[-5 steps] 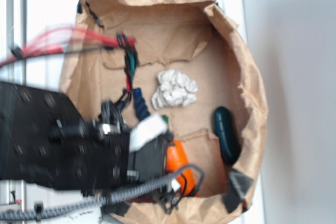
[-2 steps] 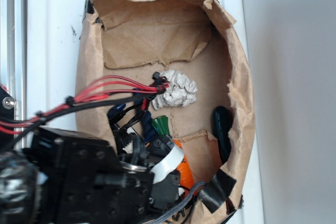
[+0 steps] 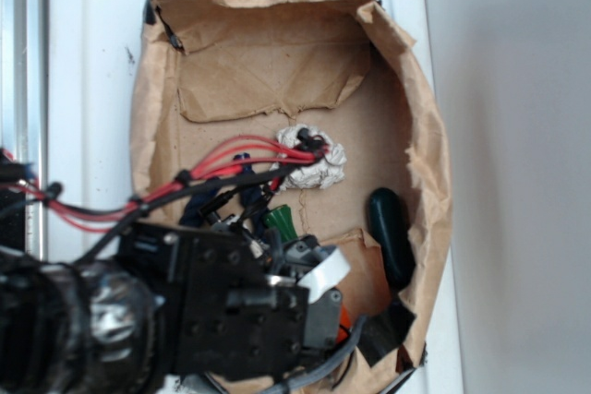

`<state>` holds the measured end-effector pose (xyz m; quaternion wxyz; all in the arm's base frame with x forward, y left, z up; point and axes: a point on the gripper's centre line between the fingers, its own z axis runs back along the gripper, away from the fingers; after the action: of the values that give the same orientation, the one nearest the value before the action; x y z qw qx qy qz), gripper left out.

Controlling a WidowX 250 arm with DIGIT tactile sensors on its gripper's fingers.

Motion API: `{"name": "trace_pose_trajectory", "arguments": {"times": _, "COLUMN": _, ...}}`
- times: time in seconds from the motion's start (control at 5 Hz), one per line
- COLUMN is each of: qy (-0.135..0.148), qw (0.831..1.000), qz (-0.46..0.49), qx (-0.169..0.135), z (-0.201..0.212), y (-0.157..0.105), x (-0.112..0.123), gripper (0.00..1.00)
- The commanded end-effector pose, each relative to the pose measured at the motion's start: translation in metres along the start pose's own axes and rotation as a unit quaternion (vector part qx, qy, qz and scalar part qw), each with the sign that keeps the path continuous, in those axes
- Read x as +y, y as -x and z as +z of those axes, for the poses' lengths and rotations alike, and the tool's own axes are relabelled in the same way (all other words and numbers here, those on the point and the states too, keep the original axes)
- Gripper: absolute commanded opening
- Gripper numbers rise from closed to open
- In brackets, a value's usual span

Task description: Grab the blue rope.

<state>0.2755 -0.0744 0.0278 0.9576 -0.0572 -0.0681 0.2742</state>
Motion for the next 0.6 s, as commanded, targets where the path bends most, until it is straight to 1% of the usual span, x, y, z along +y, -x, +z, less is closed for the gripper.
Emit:
{"name": "trace_pose_trajectory", "arguments": {"times": 0.0, "qy": 0.027, "qw": 1.0, "qz": 0.008, "qx": -0.006, "z": -0.012, "y": -0.018, "x": 0.015, "gripper": 1.0}}
{"name": "trace_pose_trajectory", "arguments": {"times": 0.2, "qy": 0.04, "qw": 0.999, "qz": 0.027, "qx": -0.019, "z": -0.007, "y": -0.023, "x": 0.015, "gripper": 0.0}}
{"name": "trace_pose_trajectory", "arguments": {"times": 0.4, "qy": 0.054, "qw": 0.998, "qz": 0.029, "qx": -0.033, "z": -0.001, "y": -0.027, "x": 0.015, "gripper": 0.0}}
